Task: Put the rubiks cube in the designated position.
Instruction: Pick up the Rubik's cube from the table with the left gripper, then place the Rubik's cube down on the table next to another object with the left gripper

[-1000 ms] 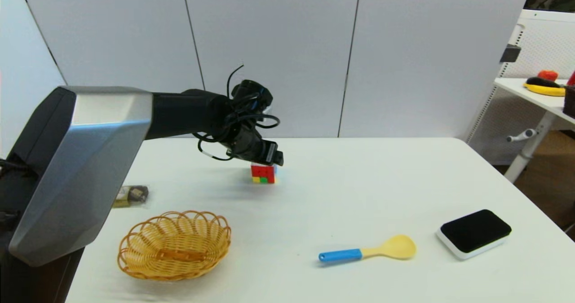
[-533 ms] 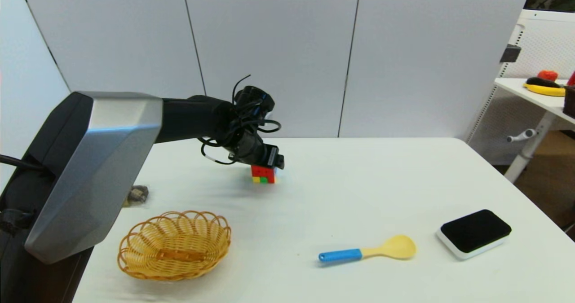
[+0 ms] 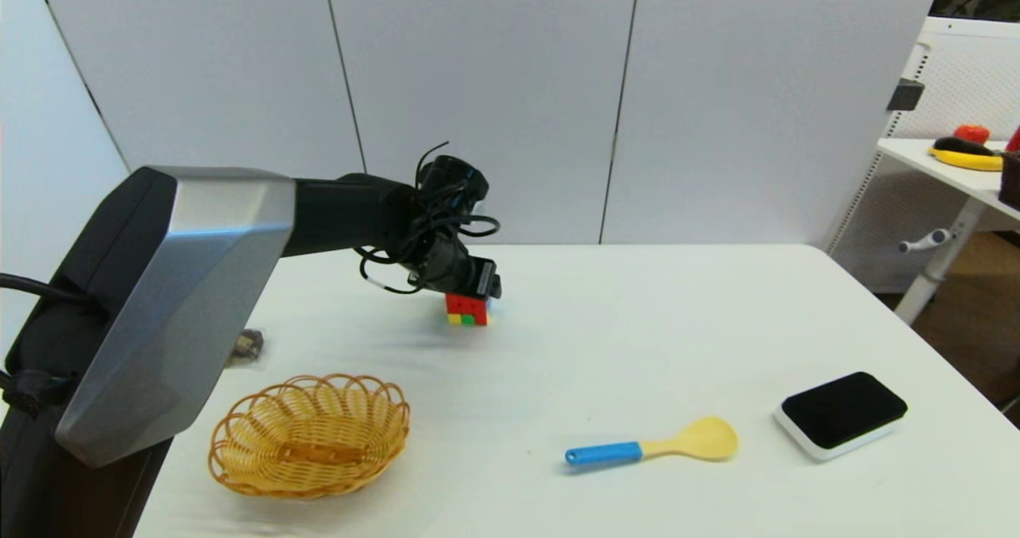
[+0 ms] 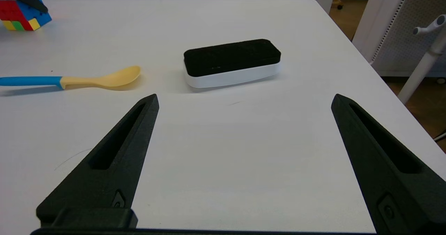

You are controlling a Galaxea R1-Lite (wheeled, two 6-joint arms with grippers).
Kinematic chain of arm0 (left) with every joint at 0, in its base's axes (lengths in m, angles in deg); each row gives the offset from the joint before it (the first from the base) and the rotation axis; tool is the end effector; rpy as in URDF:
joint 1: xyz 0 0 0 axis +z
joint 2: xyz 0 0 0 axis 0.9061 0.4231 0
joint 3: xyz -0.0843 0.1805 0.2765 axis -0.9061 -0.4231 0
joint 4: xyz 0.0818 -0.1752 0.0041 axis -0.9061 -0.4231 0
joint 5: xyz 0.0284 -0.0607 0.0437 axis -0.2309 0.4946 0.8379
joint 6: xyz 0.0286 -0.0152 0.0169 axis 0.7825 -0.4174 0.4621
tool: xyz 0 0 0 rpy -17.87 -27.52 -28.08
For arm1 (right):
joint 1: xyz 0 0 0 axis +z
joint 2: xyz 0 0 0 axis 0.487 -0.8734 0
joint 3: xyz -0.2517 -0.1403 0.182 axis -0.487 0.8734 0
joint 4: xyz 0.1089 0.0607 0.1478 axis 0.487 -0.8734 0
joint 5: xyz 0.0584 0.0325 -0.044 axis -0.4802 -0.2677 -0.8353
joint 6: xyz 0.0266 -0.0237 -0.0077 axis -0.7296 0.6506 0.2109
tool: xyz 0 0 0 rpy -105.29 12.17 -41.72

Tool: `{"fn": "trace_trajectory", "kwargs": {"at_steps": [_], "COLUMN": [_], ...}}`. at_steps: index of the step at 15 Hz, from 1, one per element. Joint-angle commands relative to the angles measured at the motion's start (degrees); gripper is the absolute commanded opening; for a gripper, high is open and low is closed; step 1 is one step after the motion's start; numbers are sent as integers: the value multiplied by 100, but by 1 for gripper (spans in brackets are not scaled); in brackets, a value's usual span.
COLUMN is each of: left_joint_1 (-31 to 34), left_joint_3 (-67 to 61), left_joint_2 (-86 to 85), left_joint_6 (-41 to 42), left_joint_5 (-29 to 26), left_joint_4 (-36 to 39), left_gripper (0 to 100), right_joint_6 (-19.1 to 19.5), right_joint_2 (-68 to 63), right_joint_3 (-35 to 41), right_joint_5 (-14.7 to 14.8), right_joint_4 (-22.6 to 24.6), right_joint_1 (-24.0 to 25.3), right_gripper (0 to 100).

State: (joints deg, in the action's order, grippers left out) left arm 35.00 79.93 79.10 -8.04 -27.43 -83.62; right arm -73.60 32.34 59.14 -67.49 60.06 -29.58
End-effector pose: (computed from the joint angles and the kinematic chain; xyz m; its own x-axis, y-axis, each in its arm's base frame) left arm 0.4368 -0.2483 0.1661 0.5995 -0.2505 -0.7601 0.3704 0.9288 -0.0139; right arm -0.0464 0.0004 0.0751 1.0000 -0.0069 -0.0015 0.0069 1.0000 -0.0069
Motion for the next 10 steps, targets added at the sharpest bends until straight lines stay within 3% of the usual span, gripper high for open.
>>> {"fn": "trace_trajectory", "kwargs": {"at_steps": [1, 10], "left_joint_1": [1, 79], "left_joint_3": [-16, -42], "left_joint_2": [9, -492], "left_joint_6": [-17, 1], "left_joint_5": [0, 0], "left_joint_4": [-41, -94], "left_gripper": [0, 0], "right_joint_6": [4, 4], "right_joint_2": [-7, -7], "right_joint_3": [2, 2], "right_joint_5": [-4, -4], "right_joint_4": [1, 1], "right_joint_1": [0, 0], "right_gripper": [100, 100]}}
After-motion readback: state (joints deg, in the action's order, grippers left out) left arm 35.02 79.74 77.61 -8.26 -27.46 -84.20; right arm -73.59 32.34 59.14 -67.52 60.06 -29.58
